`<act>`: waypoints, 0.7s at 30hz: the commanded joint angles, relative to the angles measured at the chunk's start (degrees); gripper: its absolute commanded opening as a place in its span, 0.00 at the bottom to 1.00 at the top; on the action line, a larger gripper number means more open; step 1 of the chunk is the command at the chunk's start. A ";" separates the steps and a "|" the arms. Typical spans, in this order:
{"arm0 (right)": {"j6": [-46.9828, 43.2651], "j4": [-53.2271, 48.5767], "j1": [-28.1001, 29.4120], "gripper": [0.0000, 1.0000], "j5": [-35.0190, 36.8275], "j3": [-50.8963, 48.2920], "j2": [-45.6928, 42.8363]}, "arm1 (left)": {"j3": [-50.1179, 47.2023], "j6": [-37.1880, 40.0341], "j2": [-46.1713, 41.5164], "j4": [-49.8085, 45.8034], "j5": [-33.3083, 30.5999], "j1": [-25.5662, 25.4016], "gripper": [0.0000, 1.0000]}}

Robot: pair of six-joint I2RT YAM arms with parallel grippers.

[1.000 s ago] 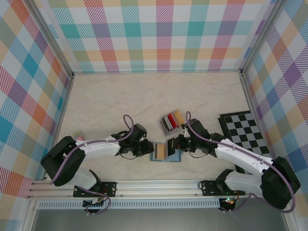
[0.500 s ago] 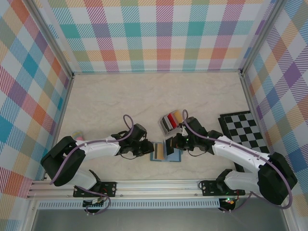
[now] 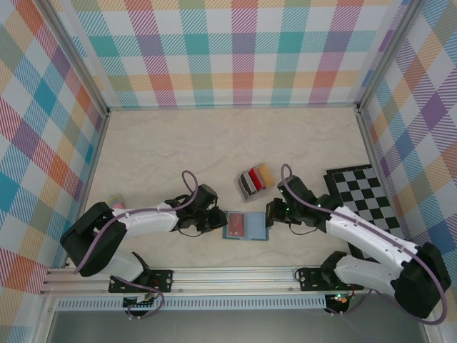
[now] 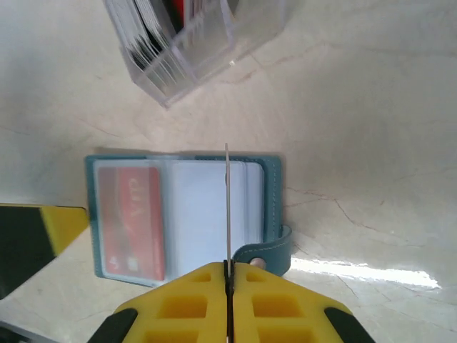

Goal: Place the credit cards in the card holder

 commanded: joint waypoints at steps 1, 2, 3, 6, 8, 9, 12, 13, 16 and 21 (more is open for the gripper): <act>-0.03 3.08 0.06 0.07 -2.72 -0.82 -2.05 | -0.93 -0.15 -0.61 -0.54 -1.00 -0.76 0.21; 0.32 7.04 0.06 0.07 -6.15 -2.19 -1.92 | -1.05 -0.21 -0.35 -0.28 -0.80 -0.75 0.21; 1.53 10.99 0.06 0.07 -9.52 -3.58 -1.14 | -1.06 -0.33 -0.13 0.05 -0.71 -0.74 0.21; 5.41 20.81 0.14 0.06 -14.79 -7.66 1.71 | -1.15 -0.41 0.17 0.51 -0.51 -0.74 0.22; 6.55 24.45 0.14 0.06 -15.86 -9.41 2.91 | -1.23 -0.54 0.17 0.74 -0.34 -0.76 0.24; 6.76 25.58 0.14 0.06 -16.32 -9.81 3.41 | -1.23 -0.47 0.09 0.91 -0.22 -0.74 0.25; 6.96 27.53 0.14 0.06 -17.34 -10.52 5.07 | -1.24 -0.54 0.01 0.94 -0.07 -0.74 0.26; 7.02 28.16 0.14 0.06 -17.56 -10.65 5.65 | -1.23 -0.49 0.06 0.94 -0.07 -0.74 0.26; 7.57 30.05 0.14 0.06 -18.15 -11.11 7.67 | -1.16 -0.44 0.34 1.02 -0.05 -0.74 0.26; 7.92 31.61 0.31 0.06 -17.91 -11.47 10.46 | -1.19 -0.39 0.65 1.24 0.03 -0.74 0.27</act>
